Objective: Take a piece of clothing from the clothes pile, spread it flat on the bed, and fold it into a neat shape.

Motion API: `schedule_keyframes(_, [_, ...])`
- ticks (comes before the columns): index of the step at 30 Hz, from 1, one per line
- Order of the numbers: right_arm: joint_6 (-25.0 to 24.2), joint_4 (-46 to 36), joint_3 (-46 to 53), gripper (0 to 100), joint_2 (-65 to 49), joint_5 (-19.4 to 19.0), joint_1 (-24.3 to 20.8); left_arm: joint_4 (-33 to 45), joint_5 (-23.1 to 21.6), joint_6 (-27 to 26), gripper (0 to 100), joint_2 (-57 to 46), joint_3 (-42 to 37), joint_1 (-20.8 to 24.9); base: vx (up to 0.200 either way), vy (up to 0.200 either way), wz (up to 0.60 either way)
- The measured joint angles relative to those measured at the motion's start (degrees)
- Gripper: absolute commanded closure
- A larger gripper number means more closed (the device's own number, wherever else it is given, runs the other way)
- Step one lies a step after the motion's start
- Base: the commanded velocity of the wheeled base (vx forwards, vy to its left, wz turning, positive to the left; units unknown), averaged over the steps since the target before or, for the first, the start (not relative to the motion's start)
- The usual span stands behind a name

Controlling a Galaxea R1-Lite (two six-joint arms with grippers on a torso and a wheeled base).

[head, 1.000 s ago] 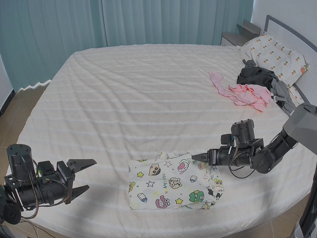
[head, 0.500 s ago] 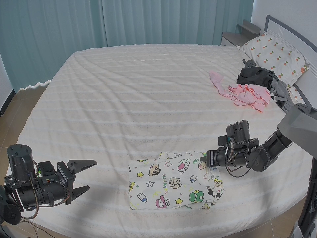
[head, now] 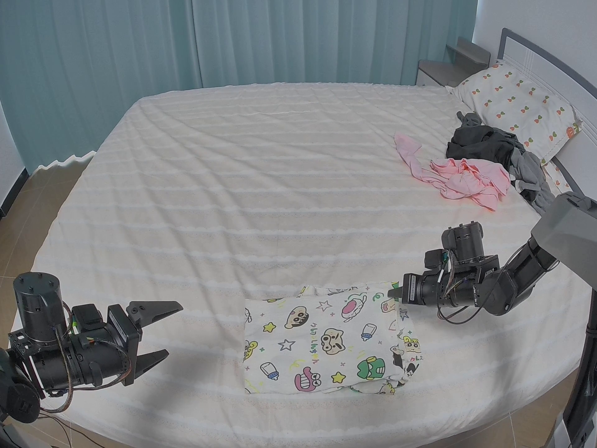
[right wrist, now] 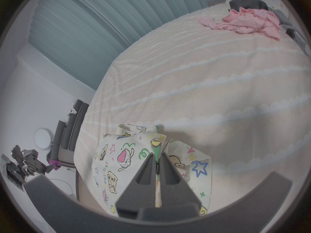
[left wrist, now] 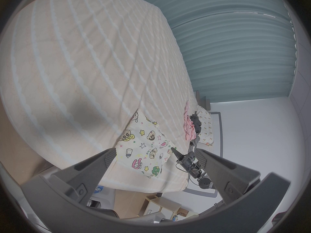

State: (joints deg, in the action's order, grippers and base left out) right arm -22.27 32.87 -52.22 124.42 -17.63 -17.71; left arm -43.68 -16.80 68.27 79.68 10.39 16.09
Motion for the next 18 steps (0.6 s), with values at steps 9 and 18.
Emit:
schedule_keyframes(9, [-0.4, -0.1, -0.9, 100, 2.0, -4.2, 3.0, 0.0, 0.0, 0.0, 0, 0.1, -0.1, 0.3, 0.000, 0.000, 0.00])
schedule_keyframes(18, [-0.3, -0.2, -1.7, 100, 3.8, -7.4, 5.0, 0.0, 0.0, 0.0, 0, 0.3, -0.2, 0.4, 0.000, 0.000, 0.00])
